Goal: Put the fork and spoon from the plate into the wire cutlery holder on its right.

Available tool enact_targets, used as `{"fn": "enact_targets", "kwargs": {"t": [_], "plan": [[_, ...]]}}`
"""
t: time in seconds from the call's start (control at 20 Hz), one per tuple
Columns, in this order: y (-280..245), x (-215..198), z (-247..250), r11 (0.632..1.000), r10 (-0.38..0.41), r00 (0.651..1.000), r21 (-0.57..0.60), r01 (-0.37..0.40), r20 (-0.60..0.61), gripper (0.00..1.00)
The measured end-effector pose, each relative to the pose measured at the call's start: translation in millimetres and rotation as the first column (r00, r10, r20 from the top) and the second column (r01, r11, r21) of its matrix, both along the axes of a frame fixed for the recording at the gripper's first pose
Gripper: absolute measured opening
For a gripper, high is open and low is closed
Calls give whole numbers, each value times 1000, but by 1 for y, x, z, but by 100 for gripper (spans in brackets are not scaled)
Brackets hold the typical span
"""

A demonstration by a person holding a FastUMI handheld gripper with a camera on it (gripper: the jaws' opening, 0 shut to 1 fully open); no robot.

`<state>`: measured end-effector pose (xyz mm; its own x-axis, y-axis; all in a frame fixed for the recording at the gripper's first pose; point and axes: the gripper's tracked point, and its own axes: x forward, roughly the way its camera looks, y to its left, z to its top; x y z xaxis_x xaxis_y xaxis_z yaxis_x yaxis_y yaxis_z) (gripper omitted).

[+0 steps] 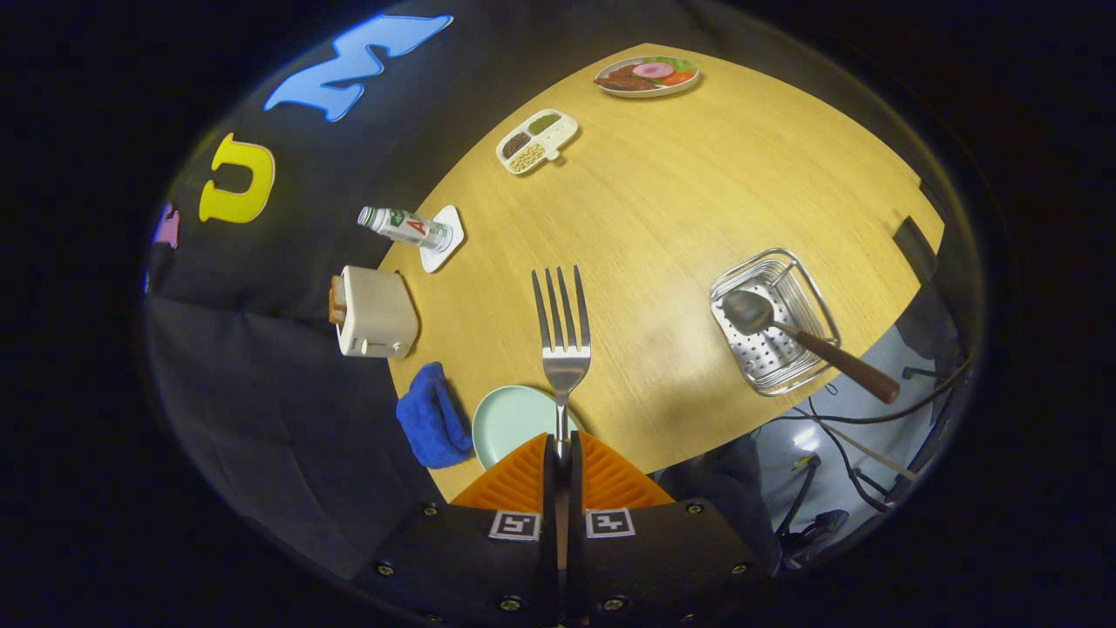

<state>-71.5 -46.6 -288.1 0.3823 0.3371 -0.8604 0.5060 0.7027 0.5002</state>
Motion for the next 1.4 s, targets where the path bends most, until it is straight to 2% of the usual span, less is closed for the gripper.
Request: {"fn": "enact_targets", "kwargs": {"t": [0.25,0.4,0.9,1.2,1.4], "plan": [[-43,-23,-3,997,-76,997,-27,75,-33,5],[-62,-39,-8,995,-94,994,-36,92,-63,5],[-70,-70,-39,999,-53,980,-10,52,-193,5],[-71,-71,-53,997,-37,962,50,52,-269,5],[-72,-69,-62,999,-20,955,40,33,-297,5]]}}
